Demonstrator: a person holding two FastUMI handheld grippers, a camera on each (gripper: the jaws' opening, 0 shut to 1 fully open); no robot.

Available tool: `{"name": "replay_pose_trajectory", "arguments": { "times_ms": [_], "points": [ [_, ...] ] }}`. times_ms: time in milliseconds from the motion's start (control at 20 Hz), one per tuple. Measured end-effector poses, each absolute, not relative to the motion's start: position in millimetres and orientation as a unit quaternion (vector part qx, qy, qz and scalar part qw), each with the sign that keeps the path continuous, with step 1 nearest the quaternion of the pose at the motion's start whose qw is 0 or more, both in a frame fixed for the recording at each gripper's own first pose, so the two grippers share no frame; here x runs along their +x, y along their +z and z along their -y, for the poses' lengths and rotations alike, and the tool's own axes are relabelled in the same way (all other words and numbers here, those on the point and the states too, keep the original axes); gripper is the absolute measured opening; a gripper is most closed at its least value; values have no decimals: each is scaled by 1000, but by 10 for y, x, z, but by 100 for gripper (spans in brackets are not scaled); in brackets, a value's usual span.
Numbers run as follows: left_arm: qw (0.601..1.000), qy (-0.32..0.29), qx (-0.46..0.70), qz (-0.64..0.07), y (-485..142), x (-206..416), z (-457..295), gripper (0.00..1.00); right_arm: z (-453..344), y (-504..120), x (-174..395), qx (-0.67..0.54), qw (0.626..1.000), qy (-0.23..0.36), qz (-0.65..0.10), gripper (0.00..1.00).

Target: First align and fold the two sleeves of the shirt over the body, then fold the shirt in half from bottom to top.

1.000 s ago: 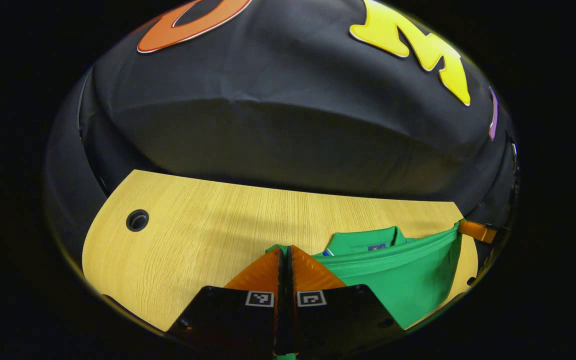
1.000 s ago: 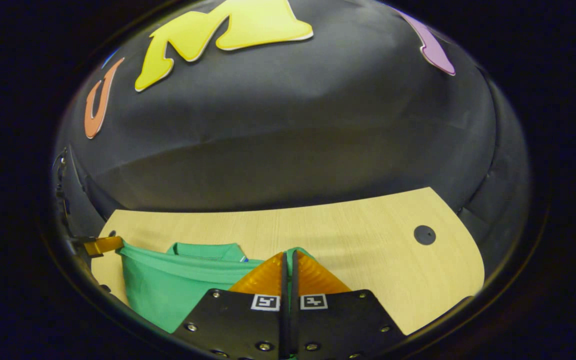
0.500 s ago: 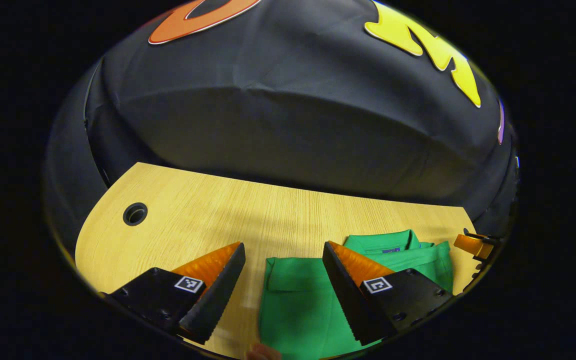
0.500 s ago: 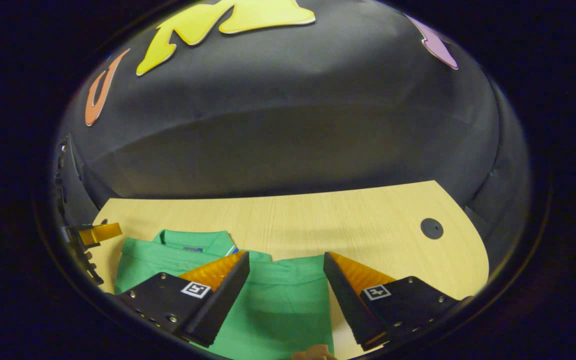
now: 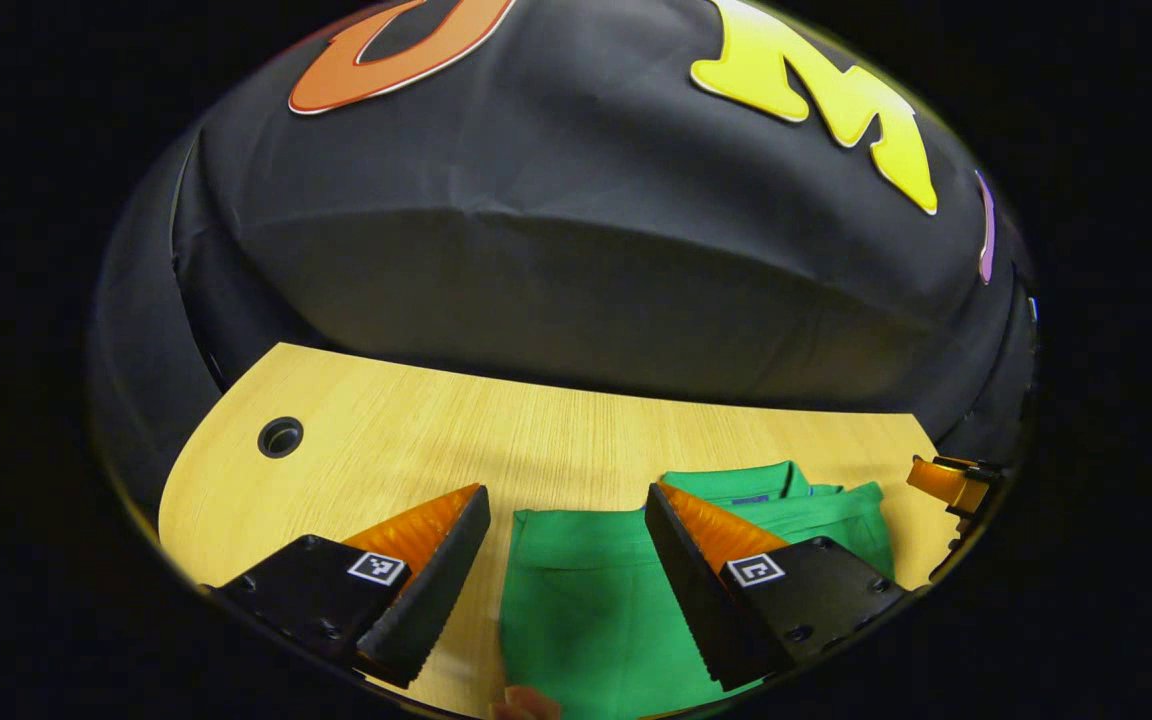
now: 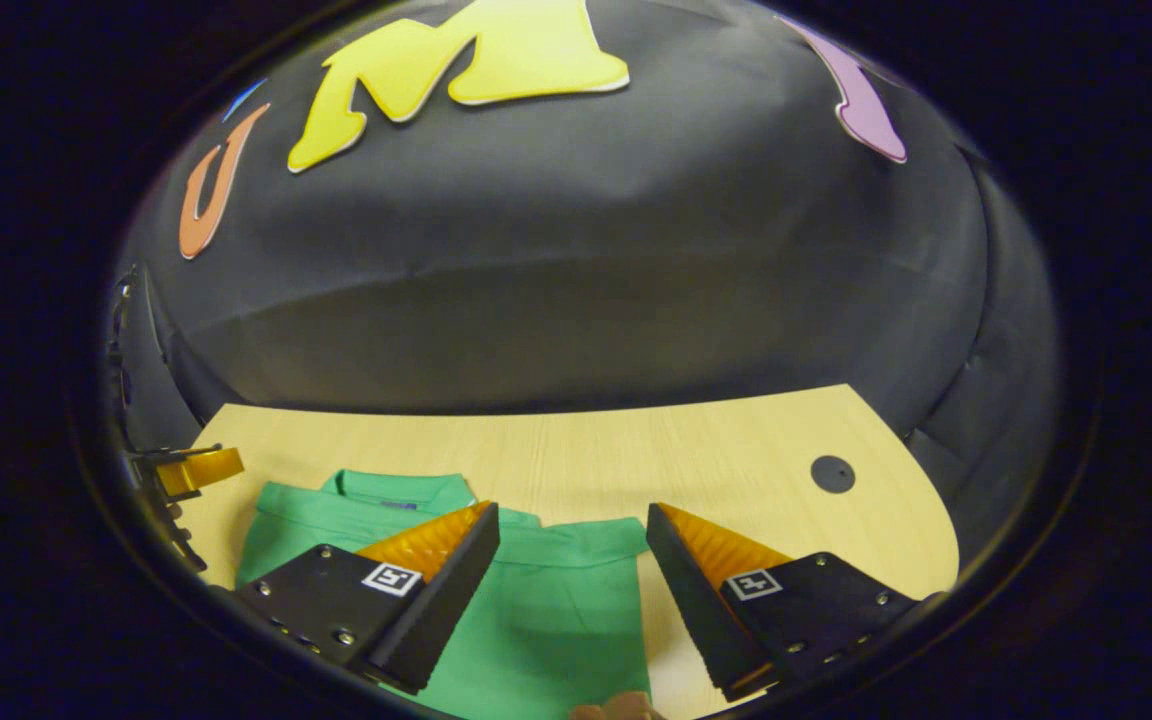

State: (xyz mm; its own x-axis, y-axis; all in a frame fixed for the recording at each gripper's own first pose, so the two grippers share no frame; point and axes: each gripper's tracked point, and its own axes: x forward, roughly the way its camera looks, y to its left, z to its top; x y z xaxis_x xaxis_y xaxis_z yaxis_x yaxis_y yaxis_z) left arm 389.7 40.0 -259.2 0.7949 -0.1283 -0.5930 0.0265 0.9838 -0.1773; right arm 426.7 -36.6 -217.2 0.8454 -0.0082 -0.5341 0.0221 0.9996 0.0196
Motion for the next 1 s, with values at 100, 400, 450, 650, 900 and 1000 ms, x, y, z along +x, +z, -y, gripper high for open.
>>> {"name": "replay_pose_trajectory", "arguments": {
  "times_ms": [100,400,450,650,900,1000],
  "points": [
    [951,-44,-81,-296,-2354,3803,-340,100,323,-1946,4150,5,967,-1,-255,95],
    [976,-48,-52,-205,-1587,3223,-127,100,152,-1452,3452,-12,981,18,-192,94],
    [980,-49,-46,-189,-1473,3074,-99,100,128,-1379,3285,-14,983,20,-182,94],
    [986,-55,-38,-154,-1152,2396,24,100,52,-1217,2539,-16,987,30,-160,95],
    [989,-56,-44,-126,-878,1588,94,99,-77,-1017,1701,-29,988,59,-137,94],
    [990,-58,-38,-127,-860,1348,100,99,-79,-883,1468,-22,991,62,-119,94]
  ]
}}
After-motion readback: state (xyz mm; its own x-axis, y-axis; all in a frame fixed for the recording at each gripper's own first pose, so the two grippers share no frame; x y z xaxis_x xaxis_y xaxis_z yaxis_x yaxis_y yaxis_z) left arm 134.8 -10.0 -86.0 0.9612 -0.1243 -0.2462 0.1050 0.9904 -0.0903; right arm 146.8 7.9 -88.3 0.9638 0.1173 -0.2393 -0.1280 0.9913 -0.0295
